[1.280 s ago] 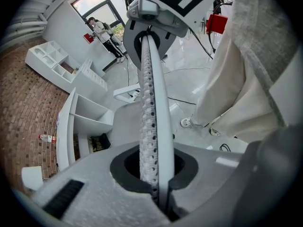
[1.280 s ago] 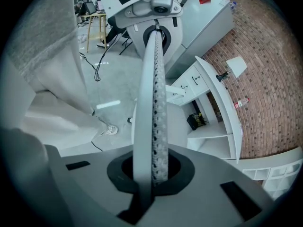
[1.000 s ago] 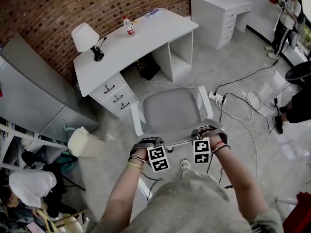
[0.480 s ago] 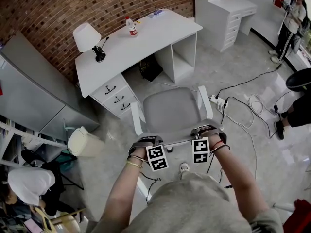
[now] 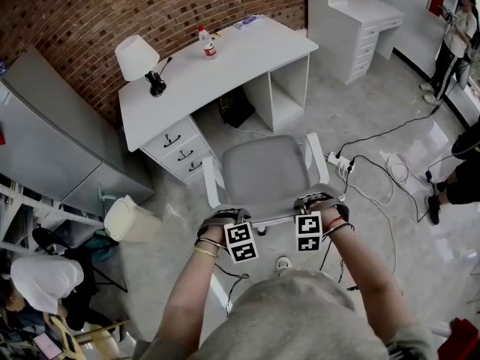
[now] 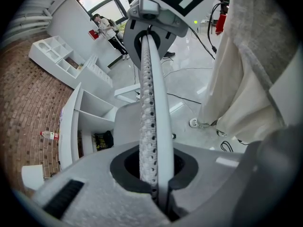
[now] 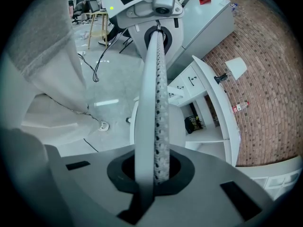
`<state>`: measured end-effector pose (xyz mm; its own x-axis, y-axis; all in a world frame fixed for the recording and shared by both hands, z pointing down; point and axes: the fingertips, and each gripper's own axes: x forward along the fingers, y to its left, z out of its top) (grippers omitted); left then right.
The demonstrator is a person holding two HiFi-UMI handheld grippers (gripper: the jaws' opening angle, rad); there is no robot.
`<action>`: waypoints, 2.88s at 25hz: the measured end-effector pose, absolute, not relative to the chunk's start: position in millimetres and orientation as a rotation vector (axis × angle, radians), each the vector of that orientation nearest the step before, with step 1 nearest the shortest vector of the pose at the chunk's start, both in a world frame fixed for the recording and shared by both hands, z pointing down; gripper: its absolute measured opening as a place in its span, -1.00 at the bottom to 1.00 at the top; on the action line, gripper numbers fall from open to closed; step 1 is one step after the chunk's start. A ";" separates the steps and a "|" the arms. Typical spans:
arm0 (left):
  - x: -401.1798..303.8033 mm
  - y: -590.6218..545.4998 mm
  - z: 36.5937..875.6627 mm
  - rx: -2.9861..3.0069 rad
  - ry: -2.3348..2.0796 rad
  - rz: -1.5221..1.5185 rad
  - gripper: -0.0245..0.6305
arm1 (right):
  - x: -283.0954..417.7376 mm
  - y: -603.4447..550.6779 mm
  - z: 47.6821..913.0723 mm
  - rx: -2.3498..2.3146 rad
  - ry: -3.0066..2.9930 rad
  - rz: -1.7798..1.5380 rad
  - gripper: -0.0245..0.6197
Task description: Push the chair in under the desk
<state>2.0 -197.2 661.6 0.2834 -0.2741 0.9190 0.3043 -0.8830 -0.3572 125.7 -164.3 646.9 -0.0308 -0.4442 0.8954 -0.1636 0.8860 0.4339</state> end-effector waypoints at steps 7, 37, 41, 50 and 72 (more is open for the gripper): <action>7.7 -213.6 662.2 -2.092 -0.014 -1.641 -0.87 | 131.1 -181.9 647.4 0.476 -1.611 -0.248 -0.89; 30.3 -282.3 659.8 -2.100 0.038 -1.666 -0.87 | 155.3 -254.3 644.8 0.443 -1.619 -0.258 -0.89; 32.3 -291.0 661.3 -2.100 0.044 -1.666 -0.87 | 157.4 -263.6 646.7 0.437 -1.619 -0.265 -0.90; 38.4 -309.1 661.1 -2.102 0.061 -1.679 -0.87 | 163.5 -283.6 646.2 0.425 -1.629 -0.286 -0.90; 54.6 -355.1 661.2 -2.108 0.132 -1.738 -0.88 | 183.0 -334.4 645.5 0.376 -1.643 -0.325 -0.90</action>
<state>54.6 -355.1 661.2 0.2210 -0.3222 0.9205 0.1798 -0.9142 -0.3632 183.0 -334.4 645.5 -0.0907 -0.4273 0.8996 -0.0531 0.9041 0.4241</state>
